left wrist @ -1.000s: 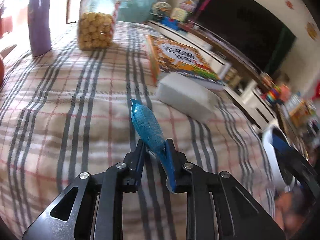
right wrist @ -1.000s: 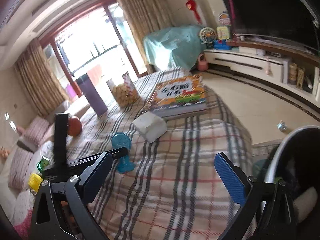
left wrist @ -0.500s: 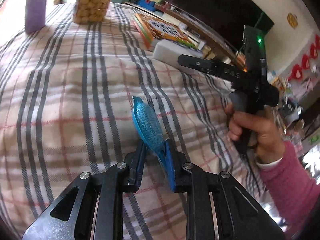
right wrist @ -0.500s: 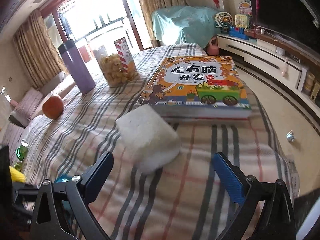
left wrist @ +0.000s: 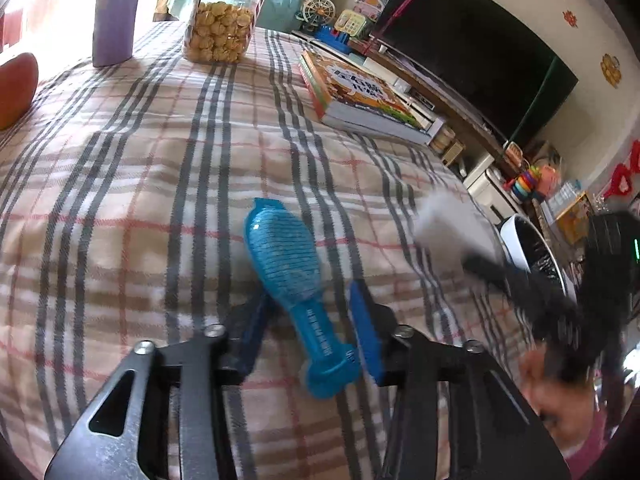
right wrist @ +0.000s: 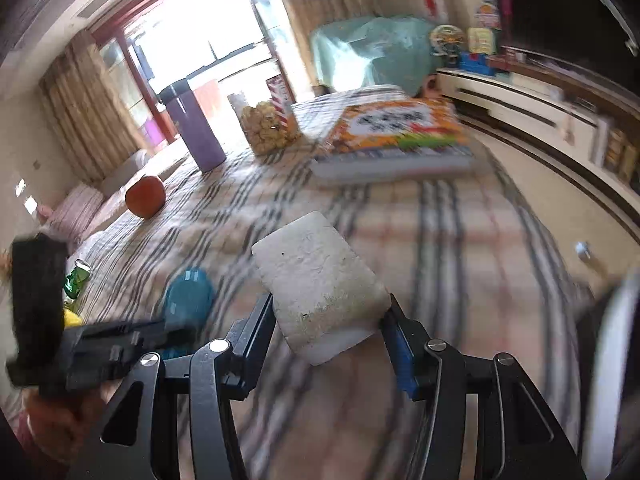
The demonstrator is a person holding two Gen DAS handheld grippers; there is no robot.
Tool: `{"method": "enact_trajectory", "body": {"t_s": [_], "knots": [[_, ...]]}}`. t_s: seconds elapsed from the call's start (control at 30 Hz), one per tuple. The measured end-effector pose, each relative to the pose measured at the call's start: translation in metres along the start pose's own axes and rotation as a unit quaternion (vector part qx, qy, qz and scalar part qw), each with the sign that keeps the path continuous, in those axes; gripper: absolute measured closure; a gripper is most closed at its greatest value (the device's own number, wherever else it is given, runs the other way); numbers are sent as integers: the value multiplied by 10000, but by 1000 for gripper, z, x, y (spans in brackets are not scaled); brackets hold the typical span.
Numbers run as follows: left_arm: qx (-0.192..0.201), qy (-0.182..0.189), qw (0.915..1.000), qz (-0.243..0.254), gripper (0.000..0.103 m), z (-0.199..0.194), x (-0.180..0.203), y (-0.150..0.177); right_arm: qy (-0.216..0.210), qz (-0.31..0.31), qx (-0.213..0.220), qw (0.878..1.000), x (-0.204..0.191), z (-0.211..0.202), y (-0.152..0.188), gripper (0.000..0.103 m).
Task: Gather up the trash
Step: 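Grasp the blue plastic toy with the left tool while the right tool grasps the white foam block, then lift the blue toy and white foam block and carry them over the bin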
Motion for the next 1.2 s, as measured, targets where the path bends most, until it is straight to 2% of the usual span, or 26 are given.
{"method": "enact_trajectory", "body": {"t_s": [0.1, 0.17, 0.2, 0.27, 0.37, 0.43, 0.53, 0.6, 0.63, 0.73, 0.8, 0.87, 0.9, 1.03, 1.2], "knots": [[114, -267, 9995, 155, 60, 4, 5, -2, 117, 139, 30, 9998, 3, -14, 25, 42], [124, -323, 9991, 233, 68, 3, 6, -1, 139, 327, 185, 9992, 9, -25, 29, 39], [81, -275, 9993, 235, 79, 3, 7, 1, 169, 364, 268, 9988, 11, -29, 28, 33], [-25, -117, 9997, 227, 79, -2, 8, 7, 260, 389, 275, 9985, 15, -32, 27, 20], [-241, 100, 9988, 410, 79, -10, 12, 23, 341, 328, 321, 9984, 16, -34, 25, 20], [-365, 217, 9976, 544, 79, -15, 16, 34, 323, 256, 185, 9990, 15, -27, 26, 19], [-363, 334, 9974, 532, 79, -22, 12, 46, 159, 170, -259, 9994, 13, -9, 31, 17], [-287, 429, 9978, 424, 79, -24, 9, 48, 13, 57, -361, 9993, 9, -5, 29, 3], [-240, 450, 9980, 381, 79, -25, 8, 49, -129, -32, -518, 9986, 7, -1, 28, 0], [-124, 304, 9982, 500, 78, -25, 11, 51, 46, -348, -726, 9967, 0, 2, 32, 0], [-95, 190, 9980, 602, 78, -24, 14, 52, 391, -744, -886, 9925, -6, 5, 41, 0], [-93, 218, 9980, 590, 78, -24, 13, 51, 809, -1116, -1051, 9849, -13, 10, 47, 0], [-97, 265, 9981, 553, 78, -25, 12, 51, 861, -1146, -1061, 9840, -14, 11, 48, 0], [-104, 421, 9982, 407, 78, -26, 8, 51, 736, -858, -952, 9890, -11, 4, 46, 0], [-58, 185, 9989, 420, 77, -25, 12, 50, 633, -604, -535, 9947, -9, -10, 30, 1]]}}
Point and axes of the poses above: each gripper's, at about its wrist camera, not at the fingertips, and z roughly the way its jaws point, x to its right, y to its underside, the point moved 7 cm from there along z, roughly the way its jaws point, and after that the axes turned 4 degrees about -x, right-handed, at the moved point
